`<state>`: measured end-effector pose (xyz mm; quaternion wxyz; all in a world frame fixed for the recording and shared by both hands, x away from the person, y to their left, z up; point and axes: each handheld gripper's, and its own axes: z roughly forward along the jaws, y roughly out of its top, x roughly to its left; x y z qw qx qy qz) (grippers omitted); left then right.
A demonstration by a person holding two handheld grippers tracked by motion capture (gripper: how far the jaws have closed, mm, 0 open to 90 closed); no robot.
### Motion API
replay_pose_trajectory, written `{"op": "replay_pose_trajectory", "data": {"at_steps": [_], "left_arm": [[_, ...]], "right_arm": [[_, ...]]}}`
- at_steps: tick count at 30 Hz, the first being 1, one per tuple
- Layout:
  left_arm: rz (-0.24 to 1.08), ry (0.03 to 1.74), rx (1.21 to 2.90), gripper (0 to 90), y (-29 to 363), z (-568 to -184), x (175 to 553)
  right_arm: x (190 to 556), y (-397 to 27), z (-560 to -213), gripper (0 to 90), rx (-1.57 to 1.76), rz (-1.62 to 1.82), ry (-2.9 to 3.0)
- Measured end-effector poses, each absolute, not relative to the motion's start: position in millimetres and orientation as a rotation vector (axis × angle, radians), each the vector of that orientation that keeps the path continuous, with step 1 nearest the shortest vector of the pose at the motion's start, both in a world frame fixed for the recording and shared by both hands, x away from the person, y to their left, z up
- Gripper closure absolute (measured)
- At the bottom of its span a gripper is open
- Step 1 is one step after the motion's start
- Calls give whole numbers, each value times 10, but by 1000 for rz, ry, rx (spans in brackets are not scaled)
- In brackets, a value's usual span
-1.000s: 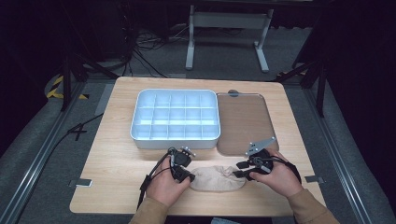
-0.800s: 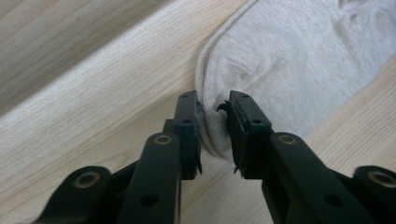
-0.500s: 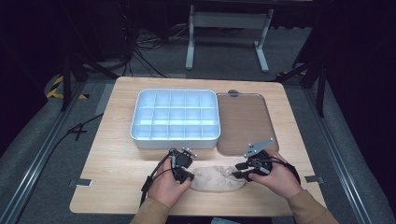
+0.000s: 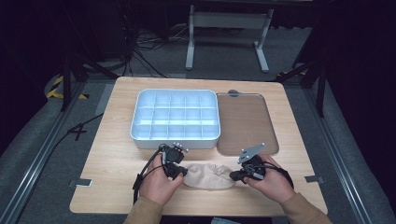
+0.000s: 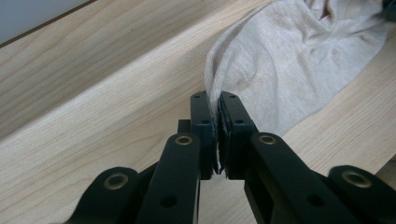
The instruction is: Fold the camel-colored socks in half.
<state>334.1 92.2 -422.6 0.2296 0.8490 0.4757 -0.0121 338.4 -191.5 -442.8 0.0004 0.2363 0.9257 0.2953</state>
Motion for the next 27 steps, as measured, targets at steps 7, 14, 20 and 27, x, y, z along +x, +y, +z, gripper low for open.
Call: {"op": "replay_pose_trajectory", "data": {"at_steps": [7, 14, 20, 27], "left_arm": [[-56, 1314, 2346, 857, 955, -4214, 3346], [-75, 1319, 2346, 857, 968, -4213, 3345], [-95, 1293, 2321, 857, 966, -4141, 3327], [-105, 1262, 2331, 857, 931, -4084, 3328]], "right_arm": [[3365, -1852, -4486, 895, 732, 919, 2889], [3384, -1849, -4548, 899, 743, 893, 2895], [3383, -1852, -4553, 899, 729, 891, 2894], [3357, -1844, -4556, 900, 676, 882, 2886]]}}
